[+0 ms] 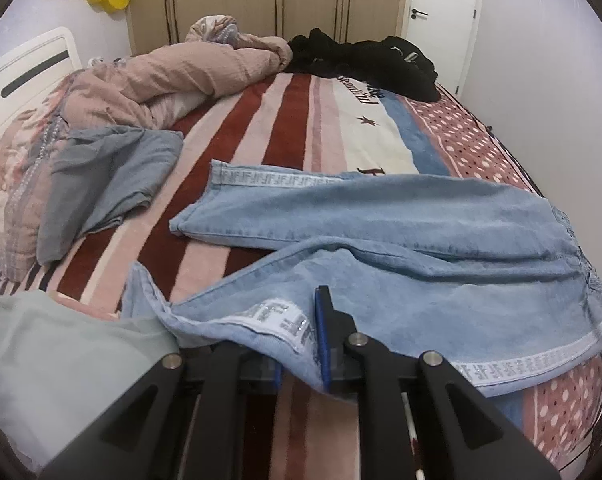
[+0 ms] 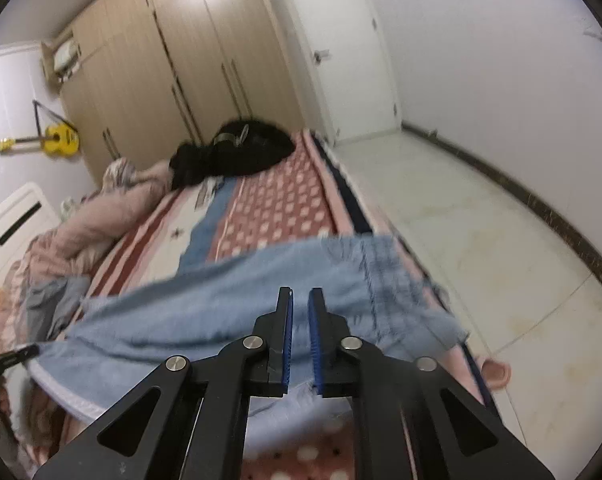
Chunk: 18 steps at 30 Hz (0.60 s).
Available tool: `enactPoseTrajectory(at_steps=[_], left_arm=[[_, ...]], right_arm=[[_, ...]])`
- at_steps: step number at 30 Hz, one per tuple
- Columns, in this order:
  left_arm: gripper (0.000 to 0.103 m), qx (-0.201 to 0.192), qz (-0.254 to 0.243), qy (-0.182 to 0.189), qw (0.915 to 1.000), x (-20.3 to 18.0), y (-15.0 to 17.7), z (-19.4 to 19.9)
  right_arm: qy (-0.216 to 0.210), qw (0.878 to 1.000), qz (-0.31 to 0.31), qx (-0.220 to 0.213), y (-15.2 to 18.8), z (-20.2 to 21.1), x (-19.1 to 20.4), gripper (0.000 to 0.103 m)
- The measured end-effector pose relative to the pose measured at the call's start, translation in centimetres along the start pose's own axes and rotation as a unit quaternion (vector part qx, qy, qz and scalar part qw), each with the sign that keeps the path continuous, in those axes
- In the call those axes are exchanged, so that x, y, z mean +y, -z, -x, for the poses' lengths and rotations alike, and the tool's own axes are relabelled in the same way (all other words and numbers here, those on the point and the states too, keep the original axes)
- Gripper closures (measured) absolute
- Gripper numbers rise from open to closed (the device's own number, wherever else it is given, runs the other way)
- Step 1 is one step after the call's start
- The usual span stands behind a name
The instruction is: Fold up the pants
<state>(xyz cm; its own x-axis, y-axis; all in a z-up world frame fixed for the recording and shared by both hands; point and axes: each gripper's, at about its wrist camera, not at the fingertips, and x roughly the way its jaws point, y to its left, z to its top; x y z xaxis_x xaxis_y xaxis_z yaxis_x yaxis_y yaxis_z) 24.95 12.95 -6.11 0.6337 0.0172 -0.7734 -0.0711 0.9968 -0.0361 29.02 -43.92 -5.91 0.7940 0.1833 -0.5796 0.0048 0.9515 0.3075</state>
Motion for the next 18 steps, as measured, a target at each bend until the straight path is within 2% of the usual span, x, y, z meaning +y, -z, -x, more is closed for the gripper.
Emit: enactPoseTrajectory(at_steps=[2,3,4,7,11,14,16,18], left_arm=[[0.091,0.003,0.003,0.006,1.0000,-0.2,0.5,0.0],[0.091,0.003,0.002,0.006,1.0000,-0.3,0.5,0.0],[0.091,0.002,0.000,0.005,1.0000,-0.4,0.6,0.1],[0.091,-0.001,0.000,0.002,1.0000,-0.5,0.6,0.4],[0.091,-0.002,0.002,0.002,1.0000,-0.4,0.6,0.6],[0.091,-0.002,0.000,0.001,1.0000,-0.4,0.7,0.7],[0.091,-0.003,0.002,0.001,1.0000,-0.4,0.8,0.7],[0.091,-0.004,0.007,0.002,1.0000,-0.3,0.9,0.8]], right_arm=[[0.000,1.000,0.002,0.020,1.8,0.0,-0.4,0.075],[-0.005,1.000,0.000,0.025,2.9,0.1,-0.6,0.051],[-0.014,0.999,-0.006,0.030,4.2,0.3,-0.8,0.041],[-0.050,0.996,-0.040,0.054,8.1,0.8,-1.9,0.039],[-0.090,0.983,-0.116,0.106,13.0,-0.8,-4.0,0.037],[-0.102,0.976,-0.155,0.111,14.4,-2.5,-5.0,0.036],[-0.111,0.976,-0.162,0.095,14.1,-3.0,-5.1,0.036],[-0.105,0.973,-0.180,0.101,14.0,-3.5,-5.1,0.035]])
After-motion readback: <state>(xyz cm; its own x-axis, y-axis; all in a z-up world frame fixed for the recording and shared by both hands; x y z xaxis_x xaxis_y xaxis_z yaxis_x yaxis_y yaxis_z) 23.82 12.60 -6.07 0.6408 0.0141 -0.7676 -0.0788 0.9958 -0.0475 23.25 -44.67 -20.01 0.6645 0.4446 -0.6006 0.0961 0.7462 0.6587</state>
